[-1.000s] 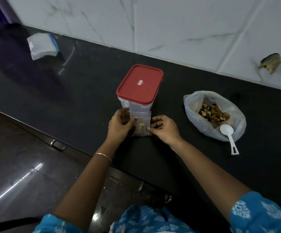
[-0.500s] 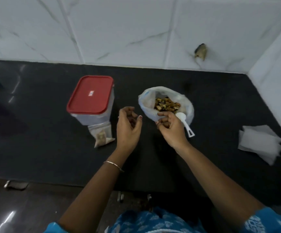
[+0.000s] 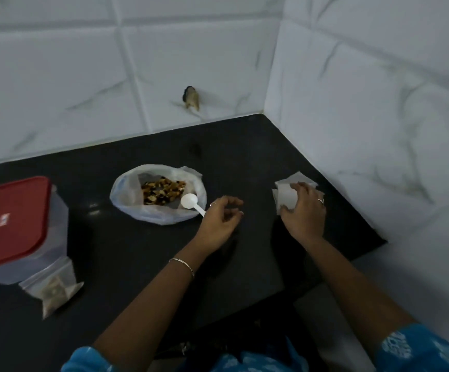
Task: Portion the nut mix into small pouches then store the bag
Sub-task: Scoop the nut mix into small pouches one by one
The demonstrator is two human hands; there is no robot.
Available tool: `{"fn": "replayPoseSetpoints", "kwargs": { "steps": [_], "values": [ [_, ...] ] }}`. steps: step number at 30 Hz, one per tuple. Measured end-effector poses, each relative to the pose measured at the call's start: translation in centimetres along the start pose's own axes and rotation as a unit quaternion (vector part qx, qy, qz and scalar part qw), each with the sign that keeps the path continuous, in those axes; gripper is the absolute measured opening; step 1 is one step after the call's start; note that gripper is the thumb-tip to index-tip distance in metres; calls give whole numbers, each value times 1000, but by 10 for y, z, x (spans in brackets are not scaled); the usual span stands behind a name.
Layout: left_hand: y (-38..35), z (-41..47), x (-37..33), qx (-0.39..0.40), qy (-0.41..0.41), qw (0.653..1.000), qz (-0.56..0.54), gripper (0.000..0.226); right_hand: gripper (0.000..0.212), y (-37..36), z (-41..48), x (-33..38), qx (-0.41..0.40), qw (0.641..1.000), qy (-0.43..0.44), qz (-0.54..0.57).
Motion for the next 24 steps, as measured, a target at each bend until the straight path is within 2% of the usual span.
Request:
{"fn": "replayPoseSetpoints", "kwargs": {
  "steps": [4, 9, 13, 18, 24],
  "values": [
    [-26, 3, 9, 15, 23, 1000, -5, 28, 64, -4, -2, -16, 8, 997, 53, -48],
    [-39, 8, 19, 30, 57, 998, -8, 34, 47, -5, -2, -13, -3, 991, 98, -94],
    [-42, 8, 22, 38, 69, 997, 0, 36, 42, -5, 0, -13, -14, 986, 110, -127],
    [-44, 10, 24, 40, 71, 997, 8, 34, 20, -1, 0, 2, -27, 980, 132, -146],
    [-46, 7, 19, 61, 76, 995, 18, 35, 16, 0, 1, 11, -33, 976, 128, -175]
  ]
}}
Point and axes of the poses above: each hand's wrist, its own z-axis towards the middle knuckle, its own y-axis out of the back of the hand, x = y × z, the point moved 10 cm from there along z, towards the middle knuckle, and after that the axes turned 14 degrees about -x, right-handed, at the moved point
